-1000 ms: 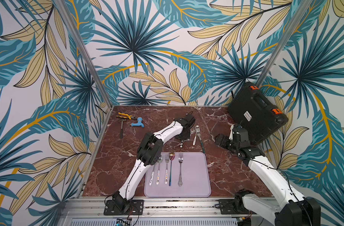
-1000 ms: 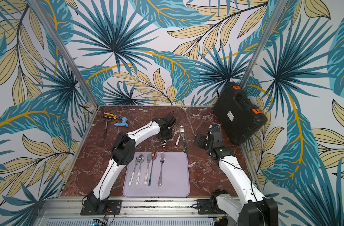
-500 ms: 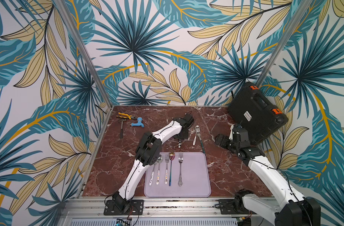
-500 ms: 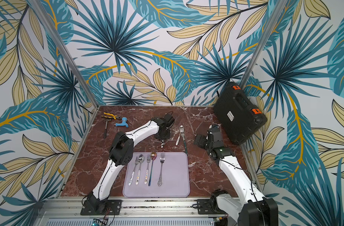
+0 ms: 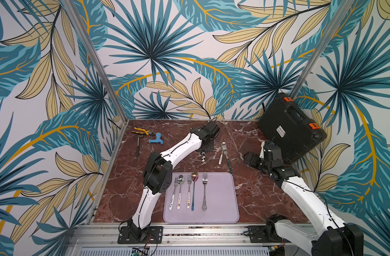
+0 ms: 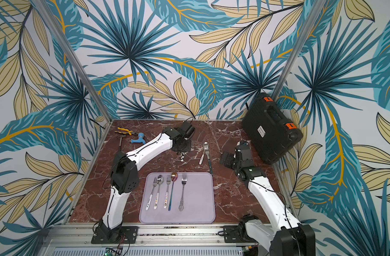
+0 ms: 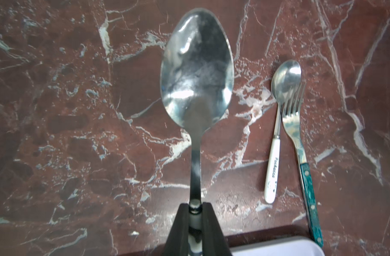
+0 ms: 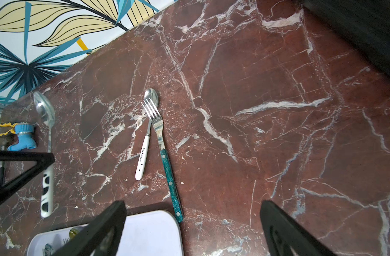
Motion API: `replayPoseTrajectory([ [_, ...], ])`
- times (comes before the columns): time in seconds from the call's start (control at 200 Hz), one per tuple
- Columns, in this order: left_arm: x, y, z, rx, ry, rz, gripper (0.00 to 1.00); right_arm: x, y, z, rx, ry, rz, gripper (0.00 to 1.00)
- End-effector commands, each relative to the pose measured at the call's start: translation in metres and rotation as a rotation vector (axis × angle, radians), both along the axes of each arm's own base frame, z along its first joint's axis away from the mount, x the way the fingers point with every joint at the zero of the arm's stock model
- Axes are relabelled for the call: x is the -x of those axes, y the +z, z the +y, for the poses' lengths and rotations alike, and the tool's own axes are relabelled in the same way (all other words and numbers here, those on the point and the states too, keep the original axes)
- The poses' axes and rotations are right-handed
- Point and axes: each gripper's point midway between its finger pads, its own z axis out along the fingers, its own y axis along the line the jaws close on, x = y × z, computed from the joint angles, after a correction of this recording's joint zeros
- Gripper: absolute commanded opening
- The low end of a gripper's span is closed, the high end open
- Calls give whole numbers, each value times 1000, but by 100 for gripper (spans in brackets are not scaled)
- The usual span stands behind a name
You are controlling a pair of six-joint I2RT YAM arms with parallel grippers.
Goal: Set the spoon and fork side by side
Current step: Pick up the spoon from the center of the board, then place the spoon on the tray.
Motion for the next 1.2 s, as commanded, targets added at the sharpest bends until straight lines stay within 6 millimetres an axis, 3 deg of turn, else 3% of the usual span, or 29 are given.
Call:
replayPoseTrajectory([
  [0.0,27,5,-4,-17,-28,-11,0,3,-5,0,-9,-2,6,100],
  [0.275,95,-7,-15,15,-37,-12,0,3,-4,0,-11,-5,2,99],
  [0.521,155,-38,-39,19,-83,39,0,4,-4,0,-11,-6,2,100],
  [0.746,196,-57,-54,25,-105,94,0,3,-5,1,-22,-10,2,100],
  [0.946,217,-75,-63,19,-81,130,0,4,-5,0,-20,-13,4,100],
  [1.197,223,-92,-51,1,-24,153,0,5,-4,1,-31,-11,4,100],
])
